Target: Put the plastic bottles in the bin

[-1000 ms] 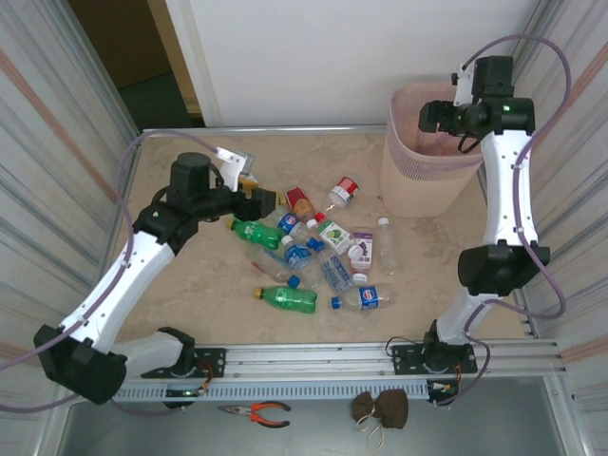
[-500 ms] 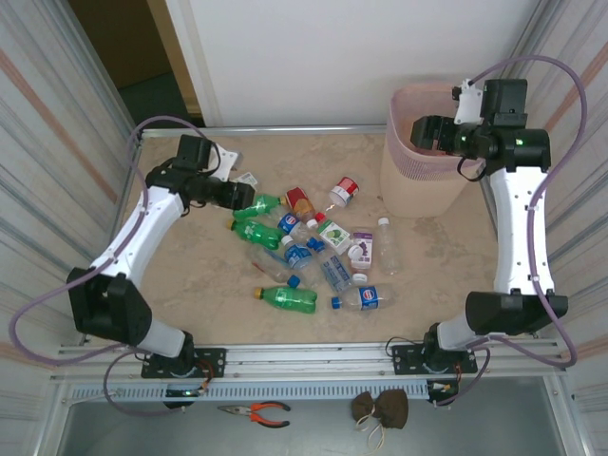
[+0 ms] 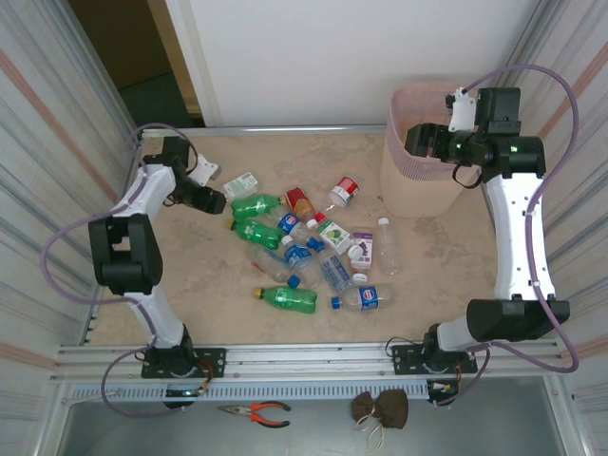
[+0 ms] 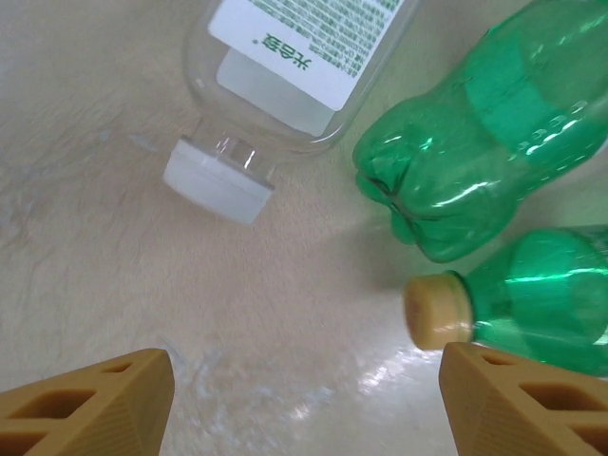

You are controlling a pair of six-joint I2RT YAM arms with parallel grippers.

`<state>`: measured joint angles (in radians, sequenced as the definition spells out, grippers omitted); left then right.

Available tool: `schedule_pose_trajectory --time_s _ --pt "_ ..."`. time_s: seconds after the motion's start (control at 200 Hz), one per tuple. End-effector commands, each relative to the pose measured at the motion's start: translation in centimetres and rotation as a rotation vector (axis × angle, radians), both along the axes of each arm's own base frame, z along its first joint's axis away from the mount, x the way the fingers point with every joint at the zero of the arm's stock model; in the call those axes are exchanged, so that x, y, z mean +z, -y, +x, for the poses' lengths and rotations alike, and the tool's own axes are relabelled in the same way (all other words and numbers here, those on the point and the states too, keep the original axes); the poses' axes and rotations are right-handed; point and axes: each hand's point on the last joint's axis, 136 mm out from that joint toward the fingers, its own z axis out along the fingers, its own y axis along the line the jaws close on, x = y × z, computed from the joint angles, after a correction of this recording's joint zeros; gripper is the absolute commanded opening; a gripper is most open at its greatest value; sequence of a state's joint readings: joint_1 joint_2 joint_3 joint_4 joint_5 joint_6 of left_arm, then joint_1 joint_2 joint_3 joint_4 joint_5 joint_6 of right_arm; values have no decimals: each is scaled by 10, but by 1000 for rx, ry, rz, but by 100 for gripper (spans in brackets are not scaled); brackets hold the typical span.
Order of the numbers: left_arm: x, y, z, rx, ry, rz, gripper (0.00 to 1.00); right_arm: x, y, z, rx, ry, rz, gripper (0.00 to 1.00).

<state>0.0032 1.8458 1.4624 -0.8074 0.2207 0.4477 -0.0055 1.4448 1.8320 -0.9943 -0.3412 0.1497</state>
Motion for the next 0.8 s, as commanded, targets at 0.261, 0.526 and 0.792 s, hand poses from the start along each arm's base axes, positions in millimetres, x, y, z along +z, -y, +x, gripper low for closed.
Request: schedule_pose_trajectory --time_s 0.261,0.526,0.792 --pt "-19 1 48 -289 145 65 79 0 -4 0 20 8 1 82" --pt "-32 4 60 -344 123 44 78 -5 -3 3 18 -6 -6 83" --pt "-56 -1 57 -356 65 45 71 -7 -3 5 15 -10 -5 82"
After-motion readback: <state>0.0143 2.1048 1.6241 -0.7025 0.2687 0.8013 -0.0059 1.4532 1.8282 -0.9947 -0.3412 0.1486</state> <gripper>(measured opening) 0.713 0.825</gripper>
